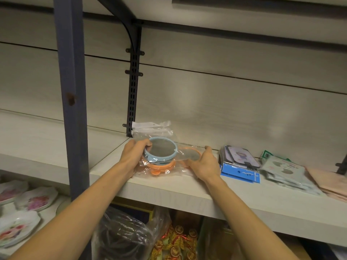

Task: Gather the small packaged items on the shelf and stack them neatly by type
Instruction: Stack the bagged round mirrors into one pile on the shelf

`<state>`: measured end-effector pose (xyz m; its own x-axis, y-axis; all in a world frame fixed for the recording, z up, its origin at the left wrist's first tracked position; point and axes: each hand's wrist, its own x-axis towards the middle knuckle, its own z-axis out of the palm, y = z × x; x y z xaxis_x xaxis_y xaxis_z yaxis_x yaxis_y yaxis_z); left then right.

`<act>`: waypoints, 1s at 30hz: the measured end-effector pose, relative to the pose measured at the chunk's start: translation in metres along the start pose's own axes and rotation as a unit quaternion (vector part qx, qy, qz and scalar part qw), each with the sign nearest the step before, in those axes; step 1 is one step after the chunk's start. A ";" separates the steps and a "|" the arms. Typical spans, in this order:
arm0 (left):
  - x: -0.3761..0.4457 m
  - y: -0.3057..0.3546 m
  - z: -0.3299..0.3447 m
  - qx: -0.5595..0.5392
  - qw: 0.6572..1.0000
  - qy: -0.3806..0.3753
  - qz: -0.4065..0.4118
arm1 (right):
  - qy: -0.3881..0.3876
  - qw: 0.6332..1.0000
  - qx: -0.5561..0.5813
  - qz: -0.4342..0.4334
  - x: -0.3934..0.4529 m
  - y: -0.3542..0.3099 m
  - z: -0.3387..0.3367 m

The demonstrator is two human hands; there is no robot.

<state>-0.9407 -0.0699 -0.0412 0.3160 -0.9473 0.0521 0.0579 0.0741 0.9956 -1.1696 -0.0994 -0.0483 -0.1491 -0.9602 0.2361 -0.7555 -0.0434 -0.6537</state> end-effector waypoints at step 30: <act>0.006 -0.006 -0.005 0.008 1.000 -0.030 0.007 | -0.129 0.896 0.424 -0.015 -0.005 -0.029 -0.100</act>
<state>-0.9342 -0.0748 -0.0475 0.2596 -0.9632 0.0692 0.0385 0.0820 0.9959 -1.2108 -0.0653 0.0415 0.0984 -0.9821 0.1607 0.0165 -0.1598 -0.9870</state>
